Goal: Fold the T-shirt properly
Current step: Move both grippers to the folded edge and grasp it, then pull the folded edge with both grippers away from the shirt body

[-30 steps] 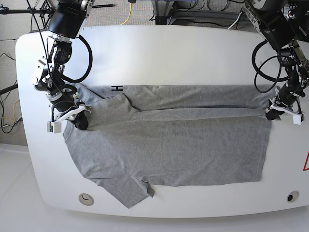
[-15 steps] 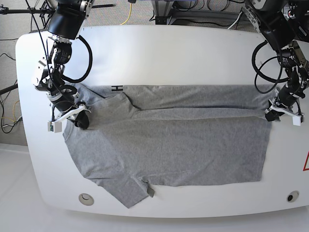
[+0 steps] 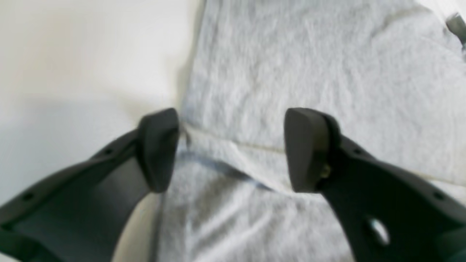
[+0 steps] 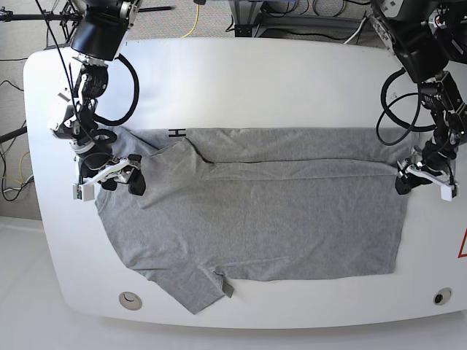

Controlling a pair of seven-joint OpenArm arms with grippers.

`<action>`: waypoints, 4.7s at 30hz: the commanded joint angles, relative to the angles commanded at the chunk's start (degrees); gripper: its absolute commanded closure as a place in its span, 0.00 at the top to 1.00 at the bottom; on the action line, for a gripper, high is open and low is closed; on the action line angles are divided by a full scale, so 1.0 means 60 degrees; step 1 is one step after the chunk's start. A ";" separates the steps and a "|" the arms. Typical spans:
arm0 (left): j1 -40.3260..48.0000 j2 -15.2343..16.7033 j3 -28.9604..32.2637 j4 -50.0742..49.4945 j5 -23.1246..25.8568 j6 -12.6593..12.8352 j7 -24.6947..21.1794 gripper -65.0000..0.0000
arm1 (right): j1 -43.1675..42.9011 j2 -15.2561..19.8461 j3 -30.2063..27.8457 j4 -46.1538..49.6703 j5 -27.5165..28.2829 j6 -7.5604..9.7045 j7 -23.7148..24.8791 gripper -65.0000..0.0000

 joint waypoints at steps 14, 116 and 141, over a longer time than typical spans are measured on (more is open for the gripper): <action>0.2672 -0.0789 0.0634 0.2599 0.0290 0.0124 -0.1411 0.69 | -0.1607 -0.0128 -0.0035 0.2500 -0.2123 -0.0247 -0.0046 0.72; 0.3208 0.0161 0.0430 0.0354 0.1371 -0.0227 -0.2423 0.60 | -0.2381 0.0125 0.0597 -0.1842 -0.3065 0.0030 0.3104 0.01; 0.3244 0.0172 0.0852 0.0252 0.1378 -0.0290 -0.2343 0.17 | -0.2374 0.0139 0.0627 -0.1815 -0.2908 0.0039 0.3231 0.00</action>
